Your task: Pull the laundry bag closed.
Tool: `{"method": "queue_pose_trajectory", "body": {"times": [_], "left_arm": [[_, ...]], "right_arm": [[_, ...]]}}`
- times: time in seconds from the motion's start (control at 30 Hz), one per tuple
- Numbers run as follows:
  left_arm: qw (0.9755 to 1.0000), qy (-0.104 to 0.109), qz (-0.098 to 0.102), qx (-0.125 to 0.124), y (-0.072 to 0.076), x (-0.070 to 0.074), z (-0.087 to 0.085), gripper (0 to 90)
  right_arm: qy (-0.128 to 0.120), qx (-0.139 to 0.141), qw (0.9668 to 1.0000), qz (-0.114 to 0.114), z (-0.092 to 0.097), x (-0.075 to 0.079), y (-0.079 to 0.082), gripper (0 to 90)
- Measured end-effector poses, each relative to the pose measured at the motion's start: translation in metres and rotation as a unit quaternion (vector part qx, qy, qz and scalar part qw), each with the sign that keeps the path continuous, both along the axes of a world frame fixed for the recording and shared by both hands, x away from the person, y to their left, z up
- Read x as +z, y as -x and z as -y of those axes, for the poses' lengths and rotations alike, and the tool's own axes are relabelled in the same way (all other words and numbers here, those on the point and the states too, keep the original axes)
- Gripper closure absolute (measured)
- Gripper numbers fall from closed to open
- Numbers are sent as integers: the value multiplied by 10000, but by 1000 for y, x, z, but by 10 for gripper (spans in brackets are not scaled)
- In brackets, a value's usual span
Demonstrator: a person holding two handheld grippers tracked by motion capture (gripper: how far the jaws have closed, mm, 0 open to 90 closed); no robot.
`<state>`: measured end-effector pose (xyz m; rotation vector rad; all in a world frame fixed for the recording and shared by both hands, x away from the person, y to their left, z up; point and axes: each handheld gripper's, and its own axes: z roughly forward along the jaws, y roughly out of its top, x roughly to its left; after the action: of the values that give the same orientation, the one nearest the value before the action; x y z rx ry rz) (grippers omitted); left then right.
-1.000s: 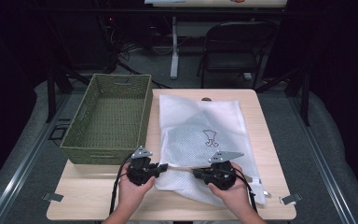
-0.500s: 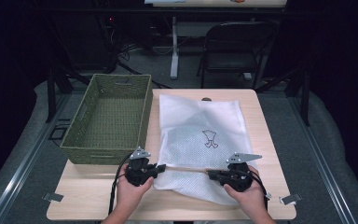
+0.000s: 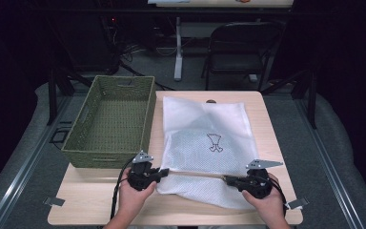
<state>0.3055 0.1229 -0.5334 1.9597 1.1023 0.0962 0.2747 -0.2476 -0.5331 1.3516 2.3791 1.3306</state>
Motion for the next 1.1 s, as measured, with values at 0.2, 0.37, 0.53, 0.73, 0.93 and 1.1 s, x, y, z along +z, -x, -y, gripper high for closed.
{"method": "queue_pose_trajectory", "body": {"times": [0.2,0.37,0.53,0.73,0.93,1.1], "left_arm": [[10000,-17,-10,-7,1,0,0,821],[10000,-50,-17,-36,1,0,0,823],[10000,-54,6,-15,2,0,1,825],[10000,-70,-13,-4,2,0,0,830],[9999,2,-90,124,-1,0,-10,832],[9999,-150,9,53,1,0,-5,831]], "right_arm": [[-3,-37,10000,-24,5,1,2,870],[55,-61,10000,-1,10,2,5,871],[22,-140,9999,-3,18,1,7,871],[64,-217,9997,47,24,8,12,872],[84,-557,9984,62,49,9,15,872],[88,-605,9981,-33,56,6,16,872]]}}
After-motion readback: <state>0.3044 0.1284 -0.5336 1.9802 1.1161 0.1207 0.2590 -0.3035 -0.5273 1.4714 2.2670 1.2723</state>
